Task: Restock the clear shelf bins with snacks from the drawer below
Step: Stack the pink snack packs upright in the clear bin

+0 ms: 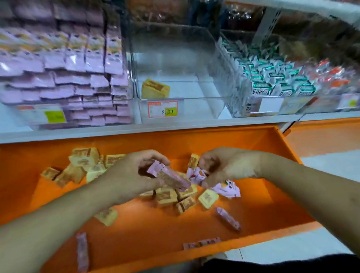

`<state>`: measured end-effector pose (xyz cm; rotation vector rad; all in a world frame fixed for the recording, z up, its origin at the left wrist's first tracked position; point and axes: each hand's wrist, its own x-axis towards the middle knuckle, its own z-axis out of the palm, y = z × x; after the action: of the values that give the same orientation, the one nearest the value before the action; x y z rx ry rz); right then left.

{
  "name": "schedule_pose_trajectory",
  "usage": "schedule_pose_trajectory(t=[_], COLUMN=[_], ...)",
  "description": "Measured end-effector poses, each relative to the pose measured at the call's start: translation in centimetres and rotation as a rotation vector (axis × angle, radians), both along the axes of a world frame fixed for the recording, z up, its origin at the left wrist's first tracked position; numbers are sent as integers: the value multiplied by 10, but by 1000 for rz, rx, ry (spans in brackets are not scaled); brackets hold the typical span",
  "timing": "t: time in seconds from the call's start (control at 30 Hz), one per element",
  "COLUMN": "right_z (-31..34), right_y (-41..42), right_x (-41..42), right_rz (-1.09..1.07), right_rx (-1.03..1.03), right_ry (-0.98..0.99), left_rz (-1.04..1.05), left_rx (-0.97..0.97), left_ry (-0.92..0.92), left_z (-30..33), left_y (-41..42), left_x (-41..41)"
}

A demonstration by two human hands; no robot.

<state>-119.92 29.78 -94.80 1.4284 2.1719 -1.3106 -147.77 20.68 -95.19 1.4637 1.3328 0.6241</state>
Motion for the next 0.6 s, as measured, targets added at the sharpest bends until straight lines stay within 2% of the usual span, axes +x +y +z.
schedule_pose_trajectory(t=[0.07, 0.13, 0.3, 0.43, 0.6], right_z=[44, 75, 115, 130, 136], right_y=[-8, -21, -60, -76, -82], right_x=[-26, -48, -102, -138, -162], right_rz=[-45, -117, -224, -260, -409], right_rx=[55, 94, 95, 133, 156], right_ry=[85, 256, 580, 636, 745], left_rz=[64, 104, 264, 361, 442], left_rx=[30, 80, 177, 73, 12], left_ry=[-27, -85, -224, -393, -331], left_z=[33, 62, 109, 127, 139], left_y=[-7, -13, -33, -43, -47], left_x=[-22, -42, -69, -79, -82])
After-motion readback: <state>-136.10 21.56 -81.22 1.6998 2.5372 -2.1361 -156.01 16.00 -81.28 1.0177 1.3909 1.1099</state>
